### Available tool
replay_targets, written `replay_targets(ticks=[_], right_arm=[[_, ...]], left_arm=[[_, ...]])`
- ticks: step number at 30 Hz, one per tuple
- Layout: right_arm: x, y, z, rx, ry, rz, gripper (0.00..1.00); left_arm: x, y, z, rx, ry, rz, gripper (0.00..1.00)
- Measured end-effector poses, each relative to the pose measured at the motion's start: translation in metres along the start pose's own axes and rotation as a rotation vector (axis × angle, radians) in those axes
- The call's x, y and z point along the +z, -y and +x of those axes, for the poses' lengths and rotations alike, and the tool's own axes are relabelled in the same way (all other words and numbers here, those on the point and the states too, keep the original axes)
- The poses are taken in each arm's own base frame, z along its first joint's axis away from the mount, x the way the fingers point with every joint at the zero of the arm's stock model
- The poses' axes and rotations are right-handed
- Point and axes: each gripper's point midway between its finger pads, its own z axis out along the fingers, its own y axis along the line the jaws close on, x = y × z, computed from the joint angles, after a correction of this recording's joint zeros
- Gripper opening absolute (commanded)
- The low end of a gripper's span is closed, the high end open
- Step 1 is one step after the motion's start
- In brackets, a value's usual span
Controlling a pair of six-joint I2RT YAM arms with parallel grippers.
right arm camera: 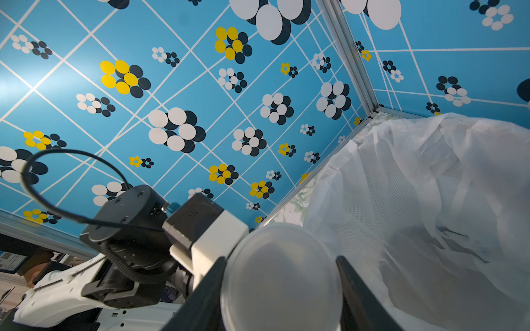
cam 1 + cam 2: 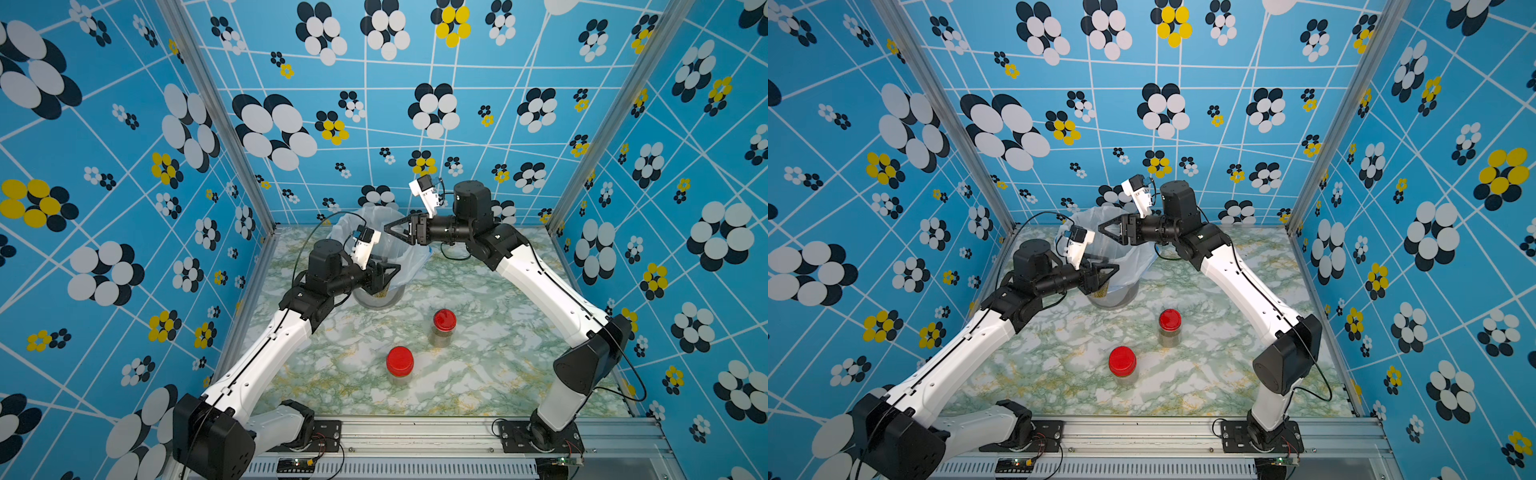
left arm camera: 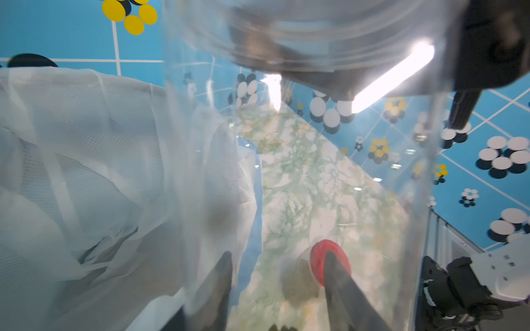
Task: Empty moldy mung beans from jars
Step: Unscrew the lid from the jar.
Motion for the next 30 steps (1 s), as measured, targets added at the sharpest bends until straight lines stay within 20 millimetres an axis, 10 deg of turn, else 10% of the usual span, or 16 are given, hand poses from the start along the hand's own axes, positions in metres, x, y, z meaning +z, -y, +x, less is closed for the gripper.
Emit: replay_targets(ticks=[20,30], right_arm=[[-0.011,-0.042,-0.009,-0.147,0.048,-0.229,0.3],[-0.018,-0.05,-0.007,-0.215,0.013,-0.243,0.73]], left_arm=[[-0.019,0.042,-0.019,-0.084,0.054,0.372,0.21],[-0.024,0.047,-0.021,-0.036,0.045,0.343,0.19]])
